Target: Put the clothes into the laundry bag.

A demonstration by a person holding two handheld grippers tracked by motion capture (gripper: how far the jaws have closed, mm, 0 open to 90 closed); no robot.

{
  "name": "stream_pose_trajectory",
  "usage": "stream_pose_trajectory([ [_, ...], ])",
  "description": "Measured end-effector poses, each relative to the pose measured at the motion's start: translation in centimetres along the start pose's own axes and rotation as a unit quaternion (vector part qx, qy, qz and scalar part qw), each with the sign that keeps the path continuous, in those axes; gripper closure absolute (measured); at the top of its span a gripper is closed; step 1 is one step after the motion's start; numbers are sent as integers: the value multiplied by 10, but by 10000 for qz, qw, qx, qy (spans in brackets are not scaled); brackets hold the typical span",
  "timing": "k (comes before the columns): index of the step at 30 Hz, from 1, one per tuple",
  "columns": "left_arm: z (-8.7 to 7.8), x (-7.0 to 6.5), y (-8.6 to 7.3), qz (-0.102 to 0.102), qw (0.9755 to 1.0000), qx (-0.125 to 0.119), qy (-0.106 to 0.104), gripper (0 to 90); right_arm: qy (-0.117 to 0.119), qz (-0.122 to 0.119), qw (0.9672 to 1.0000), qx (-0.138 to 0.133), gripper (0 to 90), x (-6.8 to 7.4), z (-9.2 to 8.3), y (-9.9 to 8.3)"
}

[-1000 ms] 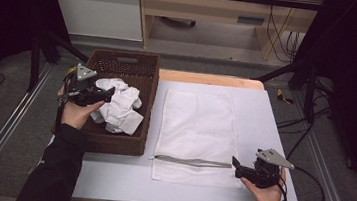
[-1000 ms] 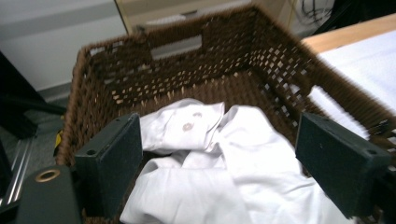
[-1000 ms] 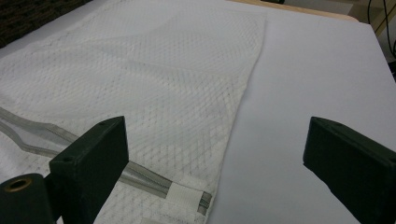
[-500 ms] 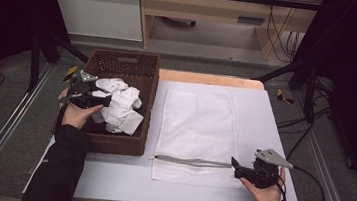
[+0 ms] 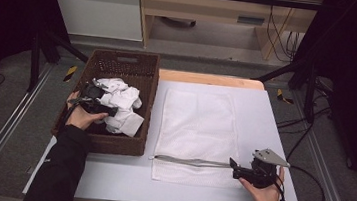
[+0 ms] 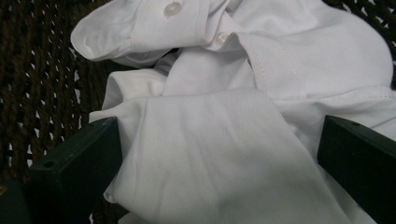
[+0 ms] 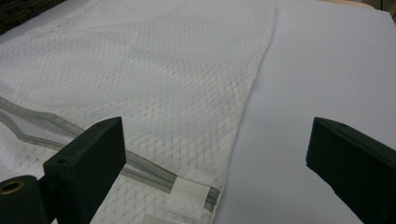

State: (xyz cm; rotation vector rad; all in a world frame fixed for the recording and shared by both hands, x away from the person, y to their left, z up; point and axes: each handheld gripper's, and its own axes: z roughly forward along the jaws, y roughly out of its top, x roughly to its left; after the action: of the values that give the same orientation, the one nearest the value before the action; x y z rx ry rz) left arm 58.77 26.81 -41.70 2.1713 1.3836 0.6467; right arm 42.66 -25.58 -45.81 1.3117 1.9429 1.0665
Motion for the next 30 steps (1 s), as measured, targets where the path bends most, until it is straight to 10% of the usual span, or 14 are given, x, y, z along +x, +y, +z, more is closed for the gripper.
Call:
stream_pose_trajectory([
  [12,16,-4,-9,19,9978,548,-379,55,-25,-17,9999,96,53,0,3,-2],
  [21,16,-6,-10,-109,9925,926,-787,466,-31,-43,10000,83,64,0,3,-2],
  [30,8,-5,-7,-95,9909,995,-906,678,-29,-54,10000,66,69,0,3,-2],
])
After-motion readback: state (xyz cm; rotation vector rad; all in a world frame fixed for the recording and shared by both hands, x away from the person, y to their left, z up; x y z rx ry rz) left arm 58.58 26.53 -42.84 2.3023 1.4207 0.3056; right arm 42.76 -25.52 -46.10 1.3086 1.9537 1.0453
